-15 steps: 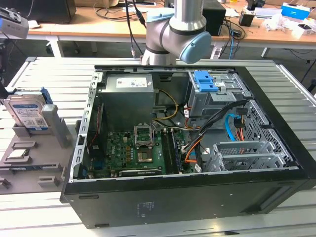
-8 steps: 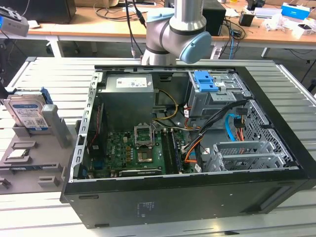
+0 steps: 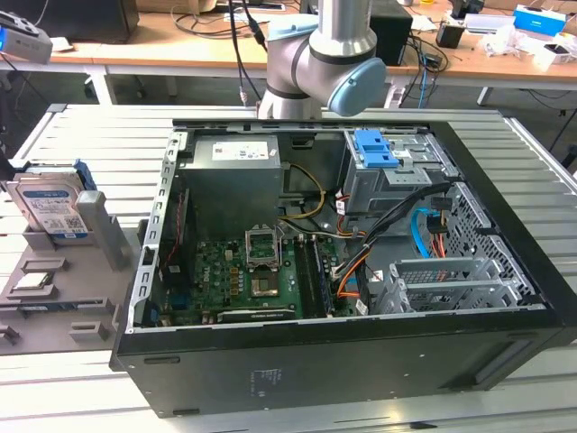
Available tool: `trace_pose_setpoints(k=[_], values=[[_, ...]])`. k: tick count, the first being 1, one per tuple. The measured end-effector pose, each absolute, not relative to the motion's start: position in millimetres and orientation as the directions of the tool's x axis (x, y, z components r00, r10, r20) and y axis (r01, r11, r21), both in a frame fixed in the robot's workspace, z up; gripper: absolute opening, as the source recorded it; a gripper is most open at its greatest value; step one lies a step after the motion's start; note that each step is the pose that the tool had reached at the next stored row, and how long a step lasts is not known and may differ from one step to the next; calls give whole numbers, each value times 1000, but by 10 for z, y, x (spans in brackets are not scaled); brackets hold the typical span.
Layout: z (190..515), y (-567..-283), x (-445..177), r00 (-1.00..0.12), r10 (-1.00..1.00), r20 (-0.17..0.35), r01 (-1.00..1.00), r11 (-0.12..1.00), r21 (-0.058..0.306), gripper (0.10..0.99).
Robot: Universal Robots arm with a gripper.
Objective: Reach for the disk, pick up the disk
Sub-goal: 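Pick up the disk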
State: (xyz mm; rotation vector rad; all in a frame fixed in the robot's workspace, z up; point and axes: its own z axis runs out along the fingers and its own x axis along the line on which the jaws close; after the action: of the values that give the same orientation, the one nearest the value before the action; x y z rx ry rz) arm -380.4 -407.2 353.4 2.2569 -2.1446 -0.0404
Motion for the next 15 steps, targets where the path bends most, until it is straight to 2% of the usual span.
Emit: trace_pose_setpoints(k=[4,9,15], values=[[3535,-4072,-3804,49,-999,1,-998,-49,38,106],[3532,-4072,-3804,-39,-999,1,-998,39,38,106],[3532,-4071,-3804,-66,-998,0,-997,66,38,106]])
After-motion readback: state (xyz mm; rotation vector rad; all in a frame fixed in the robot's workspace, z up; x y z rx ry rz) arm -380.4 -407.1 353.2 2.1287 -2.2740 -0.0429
